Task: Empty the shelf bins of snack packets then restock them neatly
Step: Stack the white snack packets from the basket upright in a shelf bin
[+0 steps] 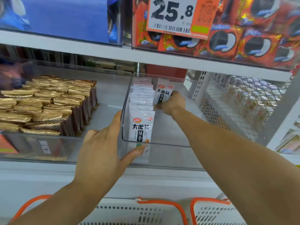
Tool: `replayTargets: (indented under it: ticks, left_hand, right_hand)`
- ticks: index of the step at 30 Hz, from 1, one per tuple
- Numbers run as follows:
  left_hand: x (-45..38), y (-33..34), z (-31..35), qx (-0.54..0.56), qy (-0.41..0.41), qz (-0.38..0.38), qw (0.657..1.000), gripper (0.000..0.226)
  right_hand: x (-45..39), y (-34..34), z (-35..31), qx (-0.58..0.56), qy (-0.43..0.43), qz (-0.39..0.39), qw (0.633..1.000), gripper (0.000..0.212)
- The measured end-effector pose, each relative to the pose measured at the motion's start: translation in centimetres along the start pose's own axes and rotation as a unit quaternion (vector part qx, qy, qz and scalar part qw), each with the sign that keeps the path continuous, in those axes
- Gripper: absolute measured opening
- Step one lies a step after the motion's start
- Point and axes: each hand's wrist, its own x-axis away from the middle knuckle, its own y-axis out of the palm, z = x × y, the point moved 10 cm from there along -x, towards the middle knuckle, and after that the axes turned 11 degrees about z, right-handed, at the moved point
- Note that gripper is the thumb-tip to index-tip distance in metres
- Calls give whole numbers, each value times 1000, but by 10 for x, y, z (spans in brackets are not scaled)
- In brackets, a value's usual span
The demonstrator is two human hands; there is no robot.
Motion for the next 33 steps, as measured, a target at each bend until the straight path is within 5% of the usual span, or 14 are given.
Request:
replayTargets:
  ticks: [2,7,16,20,23,28,33]
  left_hand:
    - [-1,-1,2,-2,13,8,1000,99]
    - [-1,0,4,-5,32,19,999,97]
    - [-1,3,1,-7,39,18,999,97]
    - [0,7,-2,-15,39,13,999,98]
    - [1,9,-4,-13,46,22,999,98]
    - [2,9,-4,-14,48,30,998,98]
    - [2,7,-4,-17,44,32,998,100]
  right_hand:
    - [0,4,-2,-11,-11,-23,1000,36]
    - [3,8,-7,8,-33,-28,999,55]
    - [5,27,-13,18,-28,-69,997,60]
    - [-3,12,-11,4,-15,-46,999,42]
    - [-8,-5,1,-48,43,-10,998,58]
    - [-7,-9,-2,-43,45,-49,997,21]
    - [-6,-15,-6,-60,49,-49,996,42]
